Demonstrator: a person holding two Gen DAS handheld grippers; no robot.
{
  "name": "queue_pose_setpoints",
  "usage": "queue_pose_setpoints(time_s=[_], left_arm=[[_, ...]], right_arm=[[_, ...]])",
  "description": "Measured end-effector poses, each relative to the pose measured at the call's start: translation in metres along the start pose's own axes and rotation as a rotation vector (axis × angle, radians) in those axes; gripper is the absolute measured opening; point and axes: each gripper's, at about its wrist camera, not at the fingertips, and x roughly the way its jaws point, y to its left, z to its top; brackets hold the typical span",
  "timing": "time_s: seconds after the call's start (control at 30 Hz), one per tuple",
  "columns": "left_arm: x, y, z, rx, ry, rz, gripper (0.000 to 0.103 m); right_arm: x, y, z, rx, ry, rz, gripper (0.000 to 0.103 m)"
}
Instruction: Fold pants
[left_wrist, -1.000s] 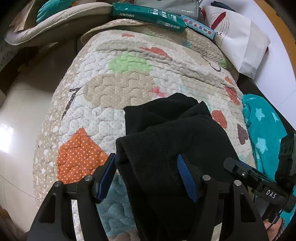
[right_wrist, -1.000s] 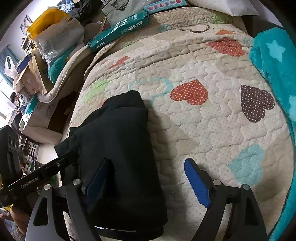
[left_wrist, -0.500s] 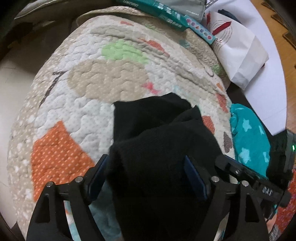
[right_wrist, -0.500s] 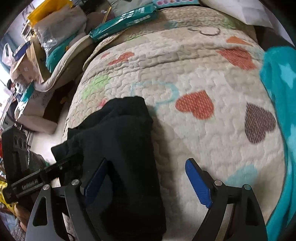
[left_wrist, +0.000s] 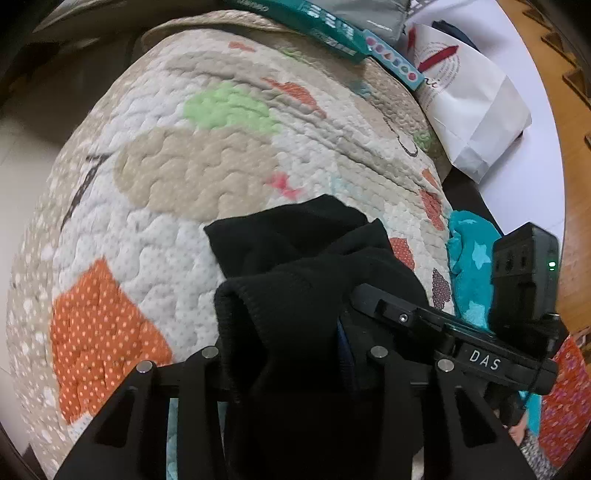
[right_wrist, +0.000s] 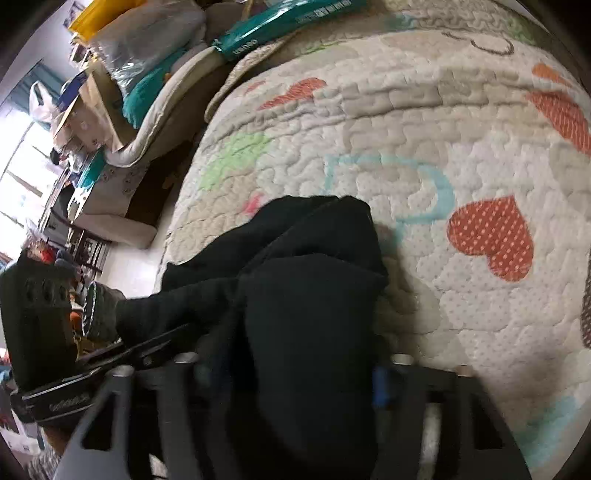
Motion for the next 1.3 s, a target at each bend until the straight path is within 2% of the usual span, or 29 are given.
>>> queue_pose_setpoints(time_s=[0.13, 0.33, 0.43, 0.53, 0.6, 0.63, 0.73, 0.83, 0.97, 1.1, 1.2, 1.3], left_arm=[[-0.005, -0.006, 0.014, 0.008, -0.009, -0.011, 0.037], [-0.019, -0.009, 0.058, 0.055, -0.078, -0.002, 0.037], [-0.010, 0.005, 0.082, 0.014, -0.079, -0.003, 0.039], [0.004, 0.028, 0.099, -0.059, -0.050, 0.017, 0.046], [0.008, 0.040, 0.104, -0.110, -0.040, 0.041, 0.051], [0.008, 0.048, 0.105, -0.143, -0.032, 0.029, 0.055], [0.005, 0.055, 0.104, -0.195, -0.014, 0.017, 0.056], [-0.003, 0.056, 0.103, -0.210, -0.014, 0.007, 0.056], [-0.024, 0.058, 0.102, -0.235, -0.068, 0.000, 0.056], [-0.027, 0.063, 0.103, -0.234, -0.091, 0.049, 0.056], [-0.019, 0.066, 0.104, -0.231, -0.099, 0.093, 0.056], [-0.010, 0.066, 0.104, -0.214, -0.104, 0.111, 0.056]], right_arm=[[-0.012, 0.016, 0.013, -0.053, -0.045, -0.019, 0.039], [-0.018, 0.035, 0.056, -0.118, -0.098, -0.044, 0.038], [-0.005, 0.039, 0.078, -0.134, -0.097, -0.070, 0.038], [0.016, 0.037, 0.092, -0.145, -0.077, -0.124, 0.038], [0.031, 0.031, 0.096, -0.130, -0.057, -0.169, 0.044], [0.034, 0.027, 0.096, -0.117, -0.056, -0.180, 0.053], [0.035, 0.014, 0.095, -0.056, -0.084, -0.237, 0.070], [0.025, 0.009, 0.096, -0.023, -0.105, -0.242, 0.072], [0.011, 0.016, 0.102, -0.047, -0.143, -0.272, 0.073], [0.008, 0.028, 0.108, -0.090, -0.156, -0.309, 0.073], [0.013, 0.034, 0.110, -0.115, -0.137, -0.323, 0.073], [0.026, 0.037, 0.116, -0.153, -0.115, -0.374, 0.073]])
